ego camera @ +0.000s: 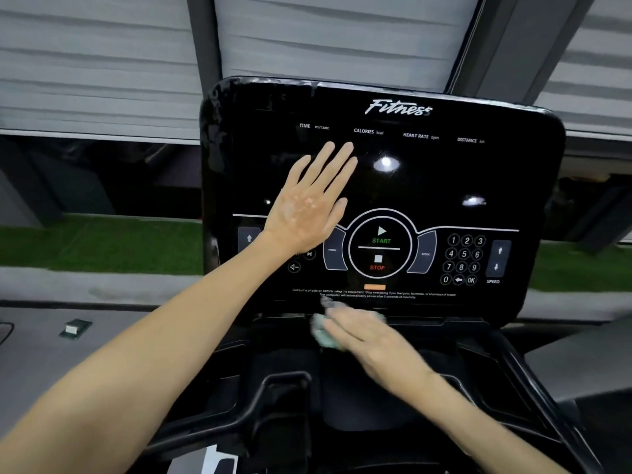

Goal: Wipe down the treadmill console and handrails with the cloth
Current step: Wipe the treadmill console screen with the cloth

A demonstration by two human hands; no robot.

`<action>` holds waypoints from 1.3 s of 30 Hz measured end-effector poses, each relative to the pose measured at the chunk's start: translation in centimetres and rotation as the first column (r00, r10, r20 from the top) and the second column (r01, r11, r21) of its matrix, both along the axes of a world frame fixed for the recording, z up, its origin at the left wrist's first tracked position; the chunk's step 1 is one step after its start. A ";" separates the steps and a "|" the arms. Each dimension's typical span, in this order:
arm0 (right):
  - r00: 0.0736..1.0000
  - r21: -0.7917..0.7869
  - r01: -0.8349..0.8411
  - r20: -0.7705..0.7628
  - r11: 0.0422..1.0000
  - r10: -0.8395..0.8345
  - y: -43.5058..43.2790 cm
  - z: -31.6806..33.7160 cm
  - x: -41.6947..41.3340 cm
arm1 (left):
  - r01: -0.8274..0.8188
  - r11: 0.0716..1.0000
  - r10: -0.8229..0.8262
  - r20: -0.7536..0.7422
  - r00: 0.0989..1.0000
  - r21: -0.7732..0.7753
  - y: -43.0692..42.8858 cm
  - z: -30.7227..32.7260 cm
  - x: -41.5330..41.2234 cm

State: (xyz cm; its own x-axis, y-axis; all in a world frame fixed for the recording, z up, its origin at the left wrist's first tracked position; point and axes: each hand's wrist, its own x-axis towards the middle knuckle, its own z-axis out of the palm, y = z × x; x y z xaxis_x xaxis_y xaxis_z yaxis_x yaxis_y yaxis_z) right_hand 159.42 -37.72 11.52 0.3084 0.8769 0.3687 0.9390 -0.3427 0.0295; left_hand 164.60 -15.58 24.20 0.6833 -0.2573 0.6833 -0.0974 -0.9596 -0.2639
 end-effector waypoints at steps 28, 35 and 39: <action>0.995 0.058 0.093 -0.052 0.994 -0.090 -13.0 1.3 4.1 | -0.055 0.998 0.056 -0.016 0.998 0.030 -0.5 0.3 -0.2; 0.989 0.098 0.067 -0.139 0.993 -0.052 -13.9 0.7 4.4 | -0.042 0.999 0.042 -0.009 0.999 0.022 -0.5 0.2 -0.2; 0.962 0.129 0.241 -0.163 0.962 -0.220 -18.9 0.8 5.3 | -0.051 0.998 0.052 -0.005 0.999 0.027 -0.7 0.3 -0.1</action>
State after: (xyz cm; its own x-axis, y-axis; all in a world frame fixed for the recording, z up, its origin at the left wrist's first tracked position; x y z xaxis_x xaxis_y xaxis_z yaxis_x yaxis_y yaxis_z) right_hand 164.71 -56.60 12.28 0.5556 0.7156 0.4233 0.8243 -0.5406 -0.1680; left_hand 164.49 -16.31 24.48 0.7002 -0.2400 0.6724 -0.0497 -0.9559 -0.2895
